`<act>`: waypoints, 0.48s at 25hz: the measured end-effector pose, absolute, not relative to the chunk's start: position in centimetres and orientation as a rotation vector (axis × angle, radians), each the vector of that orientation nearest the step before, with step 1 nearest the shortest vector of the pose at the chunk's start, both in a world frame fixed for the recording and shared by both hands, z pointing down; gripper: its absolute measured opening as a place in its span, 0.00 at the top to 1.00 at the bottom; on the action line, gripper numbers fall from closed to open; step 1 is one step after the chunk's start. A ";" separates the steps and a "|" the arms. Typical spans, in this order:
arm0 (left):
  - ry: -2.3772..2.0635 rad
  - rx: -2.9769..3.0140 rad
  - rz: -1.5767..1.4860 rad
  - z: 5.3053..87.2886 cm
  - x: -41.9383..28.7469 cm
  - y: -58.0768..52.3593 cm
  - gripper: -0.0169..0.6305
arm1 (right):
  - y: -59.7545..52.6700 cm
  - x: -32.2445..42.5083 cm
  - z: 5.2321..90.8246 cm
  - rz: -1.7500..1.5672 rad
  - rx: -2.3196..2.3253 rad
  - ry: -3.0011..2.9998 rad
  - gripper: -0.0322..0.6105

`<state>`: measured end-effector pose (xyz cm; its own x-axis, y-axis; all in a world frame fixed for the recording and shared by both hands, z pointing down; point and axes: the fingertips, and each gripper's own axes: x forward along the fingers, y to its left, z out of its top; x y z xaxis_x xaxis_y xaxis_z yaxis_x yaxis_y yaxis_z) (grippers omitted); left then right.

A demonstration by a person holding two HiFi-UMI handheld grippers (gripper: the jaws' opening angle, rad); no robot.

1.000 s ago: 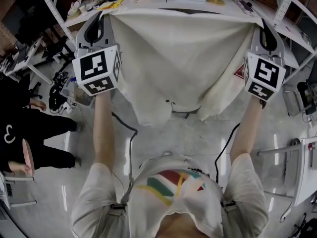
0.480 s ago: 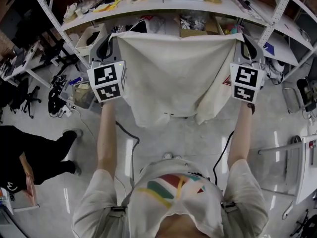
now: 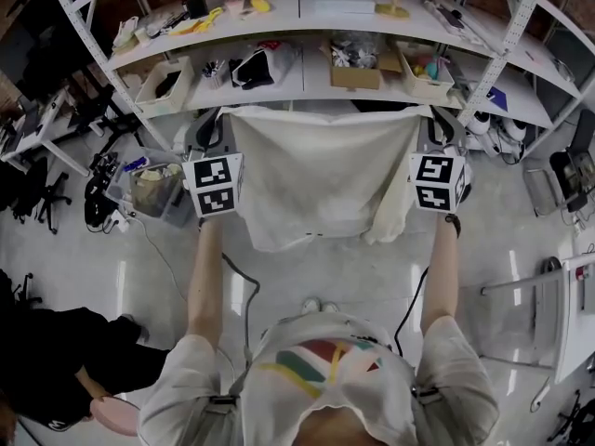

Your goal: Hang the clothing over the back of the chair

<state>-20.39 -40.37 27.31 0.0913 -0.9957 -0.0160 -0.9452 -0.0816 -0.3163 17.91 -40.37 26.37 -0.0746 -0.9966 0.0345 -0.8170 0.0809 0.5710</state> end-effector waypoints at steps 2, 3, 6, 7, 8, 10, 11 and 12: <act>1.940 -2.133 -0.312 27.9 -20.4 -40.4 0.95 | -40.4 17.9 27.0 -0.563 1.778 -1.940 0.93; 1.939 -2.137 -0.317 28.1 -20.3 -40.4 0.95 | -40.4 18.0 27.3 -0.559 1.774 -1.935 0.93; 1.933 -2.145 -0.321 28.6 -20.2 -40.3 0.95 | -40.2 18.0 27.8 -0.554 1.766 -1.928 0.93; 1.931 -2.147 -0.316 28.6 -20.2 -40.1 0.95 | -40.0 17.9 27.9 -0.556 1.764 -1.928 0.93; 1.929 -2.150 -0.309 28.5 -20.2 -39.8 0.95 | -39.8 17.9 27.8 -0.558 1.763 -1.928 0.93; 1.923 -2.147 -0.290 28.1 -20.2 -39.1 0.95 | -39.3 17.9 27.5 -0.565 1.767 -1.927 0.93; 1.919 -2.141 -0.281 27.9 -20.2 -38.7 0.95 | -38.9 17.9 27.3 -0.570 1.771 -1.927 0.93; 1.915 -2.134 -0.275 27.6 -20.3 -38.4 0.95 | -38.6 17.9 27.1 -0.576 1.775 -1.927 0.93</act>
